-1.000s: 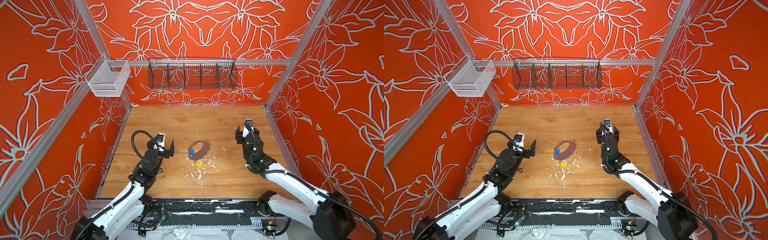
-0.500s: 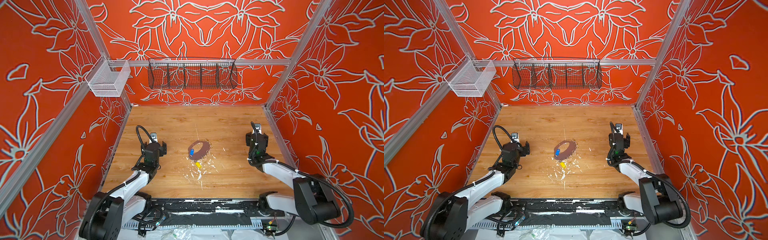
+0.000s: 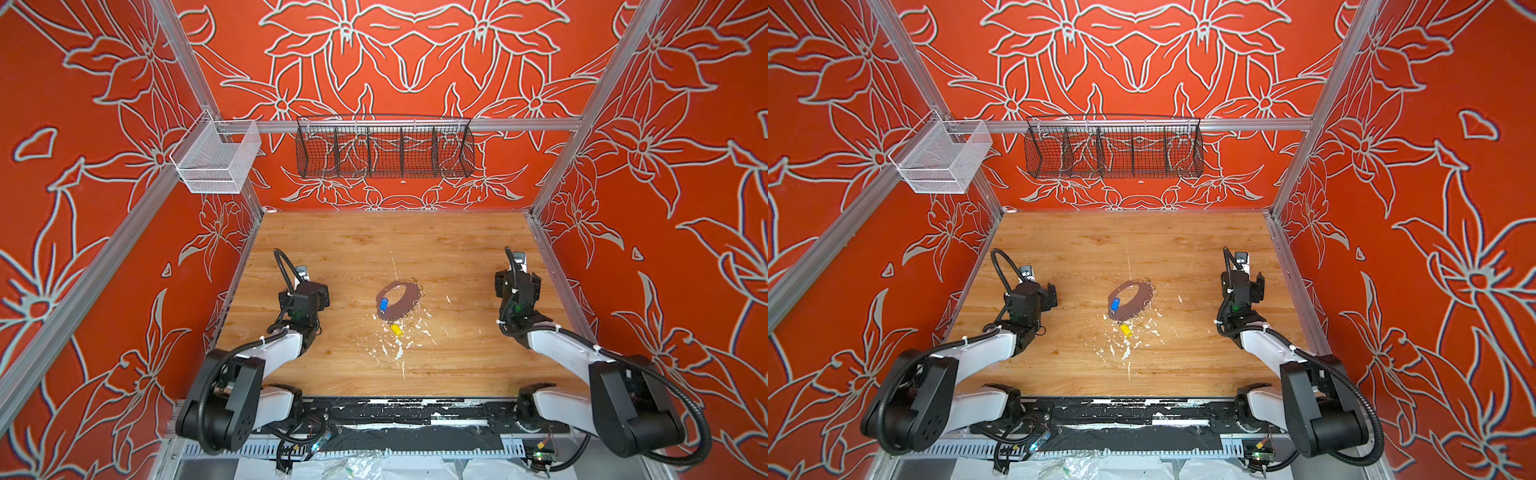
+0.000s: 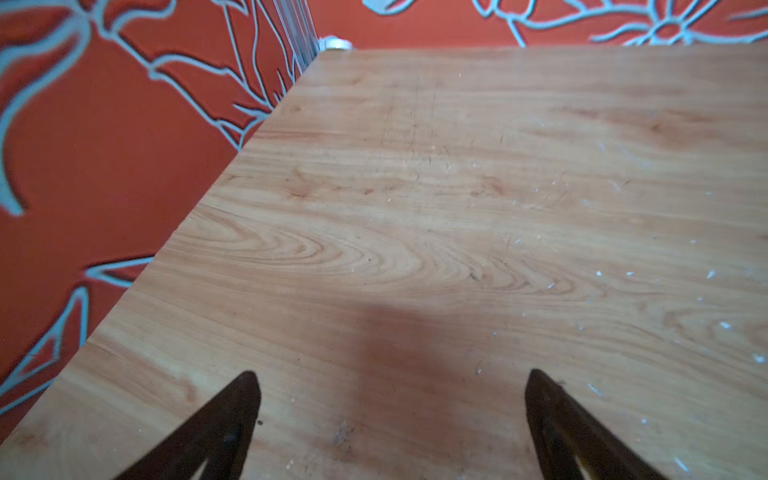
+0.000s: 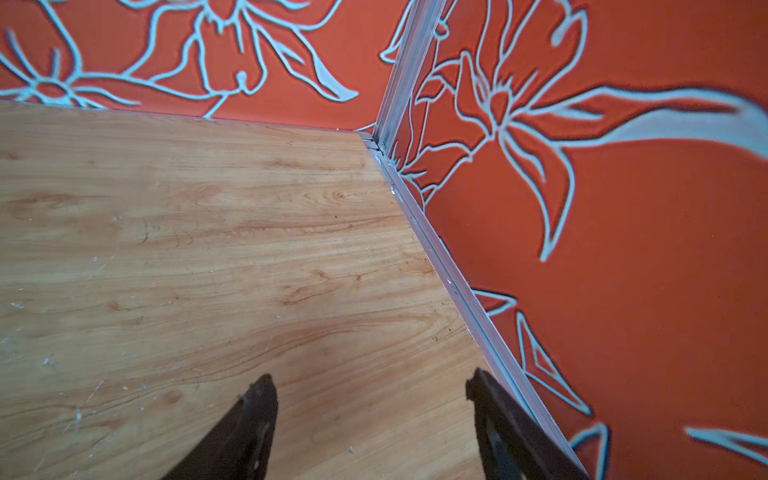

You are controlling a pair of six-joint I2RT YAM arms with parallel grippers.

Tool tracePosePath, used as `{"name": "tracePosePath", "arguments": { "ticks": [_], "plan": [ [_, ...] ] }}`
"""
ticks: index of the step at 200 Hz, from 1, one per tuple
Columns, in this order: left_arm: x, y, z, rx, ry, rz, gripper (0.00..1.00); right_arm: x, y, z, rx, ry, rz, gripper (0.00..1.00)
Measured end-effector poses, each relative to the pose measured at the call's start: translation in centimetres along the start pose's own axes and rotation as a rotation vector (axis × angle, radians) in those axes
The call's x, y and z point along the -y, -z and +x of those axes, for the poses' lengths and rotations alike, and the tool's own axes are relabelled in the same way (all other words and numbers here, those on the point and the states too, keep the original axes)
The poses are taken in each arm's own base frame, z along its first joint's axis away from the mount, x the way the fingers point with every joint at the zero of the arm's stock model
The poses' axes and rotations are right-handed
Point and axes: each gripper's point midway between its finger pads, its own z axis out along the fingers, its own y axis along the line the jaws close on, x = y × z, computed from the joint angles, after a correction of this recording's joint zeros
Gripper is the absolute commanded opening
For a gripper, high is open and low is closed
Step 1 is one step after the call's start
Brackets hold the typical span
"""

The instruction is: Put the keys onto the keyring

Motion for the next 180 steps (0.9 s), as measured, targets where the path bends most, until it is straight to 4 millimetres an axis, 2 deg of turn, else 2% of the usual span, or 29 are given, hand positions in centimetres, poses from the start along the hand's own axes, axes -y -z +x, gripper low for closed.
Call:
{"name": "tracePosePath", "arguments": {
  "ticks": [29, 61, 85, 98, 151, 180],
  "plan": [
    [0.1, 0.0, -1.2, 0.023, 0.016, 0.003, 0.99, -1.1, -0.7, 1.5, -0.04, 0.046, -0.036, 0.75],
    [-0.1, 0.6, -0.6, 0.04, 0.024, 0.021, 1.0, -3.9, -0.9, 3.2, -0.086, 0.114, -0.174, 0.75],
    [0.0, 1.1, 0.2, 0.046, 0.024, 0.045, 0.99, -7.0, -0.1, 2.9, -0.06, 0.128, -0.36, 0.75],
    [0.0, 1.1, 0.3, 0.046, 0.023, 0.054, 0.99, -7.8, 0.3, 2.7, -0.031, 0.116, -0.409, 0.76],
    [0.0, 0.9, 0.0, 0.053, 0.035, 0.072, 0.97, -6.9, 0.4, 3.7, 0.022, 0.032, -0.436, 0.78],
    [-0.1, 0.6, -0.3, 0.05, 0.042, 0.076, 0.97, -6.5, 0.4, 6.2, -0.003, 0.014, -0.439, 0.79]
  ]
}}
